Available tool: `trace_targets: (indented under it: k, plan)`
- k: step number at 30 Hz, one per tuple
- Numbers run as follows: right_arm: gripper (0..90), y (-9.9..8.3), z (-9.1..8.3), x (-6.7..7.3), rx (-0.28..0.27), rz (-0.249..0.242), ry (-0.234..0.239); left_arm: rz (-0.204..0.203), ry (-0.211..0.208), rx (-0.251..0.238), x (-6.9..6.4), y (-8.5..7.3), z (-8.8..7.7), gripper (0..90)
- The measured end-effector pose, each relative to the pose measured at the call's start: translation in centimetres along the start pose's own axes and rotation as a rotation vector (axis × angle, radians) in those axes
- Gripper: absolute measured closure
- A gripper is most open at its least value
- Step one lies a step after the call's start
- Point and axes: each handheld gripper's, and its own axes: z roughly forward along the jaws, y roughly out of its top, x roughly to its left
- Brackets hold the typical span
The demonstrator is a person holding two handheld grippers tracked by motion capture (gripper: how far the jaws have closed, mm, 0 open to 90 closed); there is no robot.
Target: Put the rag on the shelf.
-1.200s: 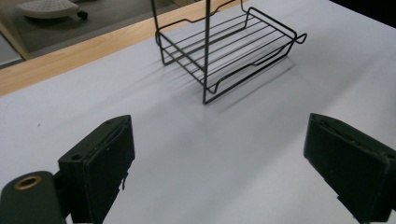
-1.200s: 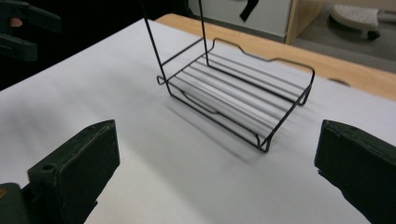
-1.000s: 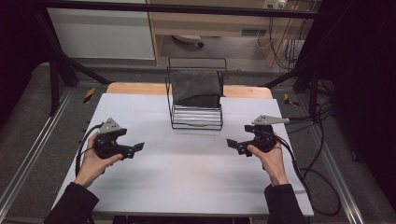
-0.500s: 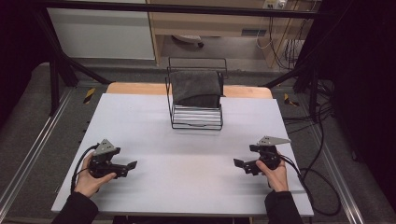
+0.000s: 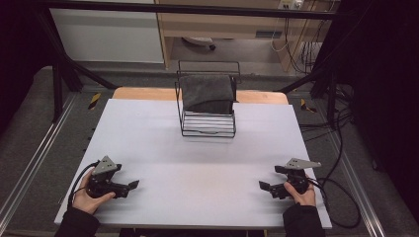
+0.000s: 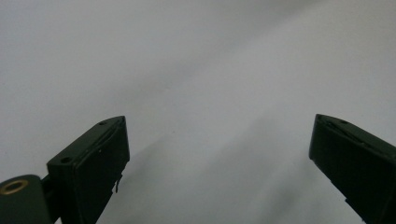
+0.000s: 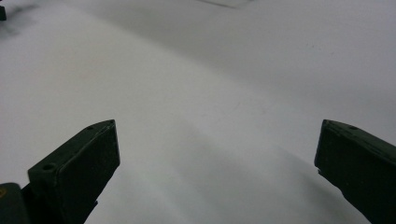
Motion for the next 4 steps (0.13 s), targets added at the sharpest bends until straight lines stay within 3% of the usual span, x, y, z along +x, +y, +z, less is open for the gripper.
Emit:
trace_targets:
  k: [4]
  plan:
    - [0.8, -0.15, 0.05, -0.08, 0.008, 0.003, 0.001, -0.001, -0.003, -0.004, 0.03, -0.05, -0.02, 4.9]
